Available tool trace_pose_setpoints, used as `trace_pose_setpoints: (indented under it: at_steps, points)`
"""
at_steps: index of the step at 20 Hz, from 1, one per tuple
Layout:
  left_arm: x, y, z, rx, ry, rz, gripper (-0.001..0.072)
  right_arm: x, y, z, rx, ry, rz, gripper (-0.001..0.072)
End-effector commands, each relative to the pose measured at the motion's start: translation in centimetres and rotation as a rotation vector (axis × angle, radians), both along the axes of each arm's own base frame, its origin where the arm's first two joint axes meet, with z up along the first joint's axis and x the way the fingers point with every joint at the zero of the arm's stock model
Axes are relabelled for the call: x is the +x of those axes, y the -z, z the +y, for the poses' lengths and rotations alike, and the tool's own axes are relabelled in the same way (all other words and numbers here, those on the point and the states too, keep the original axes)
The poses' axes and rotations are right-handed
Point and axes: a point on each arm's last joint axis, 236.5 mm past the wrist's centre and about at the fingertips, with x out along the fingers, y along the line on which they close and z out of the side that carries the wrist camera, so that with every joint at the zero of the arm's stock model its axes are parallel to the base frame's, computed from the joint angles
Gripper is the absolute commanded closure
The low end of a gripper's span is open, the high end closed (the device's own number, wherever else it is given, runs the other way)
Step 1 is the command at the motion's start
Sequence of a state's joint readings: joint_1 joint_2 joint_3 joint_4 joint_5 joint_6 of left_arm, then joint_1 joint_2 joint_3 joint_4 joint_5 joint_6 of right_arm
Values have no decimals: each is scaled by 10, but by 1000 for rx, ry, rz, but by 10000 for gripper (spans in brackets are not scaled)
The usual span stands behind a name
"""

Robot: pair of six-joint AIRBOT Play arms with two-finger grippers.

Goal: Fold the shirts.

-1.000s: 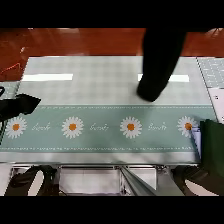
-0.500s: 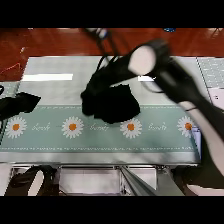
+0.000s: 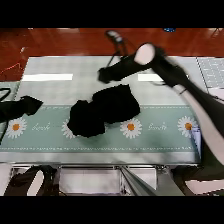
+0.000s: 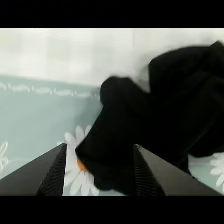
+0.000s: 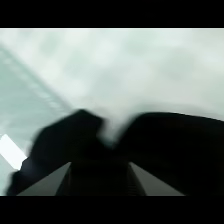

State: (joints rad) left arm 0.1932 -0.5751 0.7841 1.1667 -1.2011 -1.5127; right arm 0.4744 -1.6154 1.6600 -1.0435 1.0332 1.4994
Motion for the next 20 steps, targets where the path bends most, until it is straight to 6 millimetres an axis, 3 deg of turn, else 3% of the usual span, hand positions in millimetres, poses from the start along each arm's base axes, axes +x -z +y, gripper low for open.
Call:
trace_pose_setpoints:
  at_steps: [1,3,5,6,10,12,14,15,16,17,20]
  points:
    - [-29,66,-13,-102,-11,278,198,21,-1,-178,-177,290,94,305]
    - [-52,110,-43,-252,3,432,198,-7,26,-256,-194,454,182,305]
    - [-57,125,-84,-472,19,455,198,-50,66,-297,-170,570,252,305]
    - [-52,129,-97,-550,10,429,198,-72,85,-305,-143,608,284,305]
    - [-27,156,-97,-542,-80,351,198,-139,134,-289,-30,635,384,305]
    - [-22,168,-105,-519,-83,356,198,-158,147,-270,-16,593,435,305]
    - [-22,183,-113,-484,-69,381,201,-162,152,-255,-25,551,434,305]
    - [-20,186,-114,-474,-58,391,280,-160,151,-246,-19,535,421,305]
    - [-17,188,-115,-469,-49,397,586,-156,150,-239,-10,530,404,305]
    - [-12,186,-116,-463,-37,388,688,-152,150,-234,0,533,394,305]
    - [5,170,-118,-446,18,327,688,-150,158,-208,50,504,449,305]
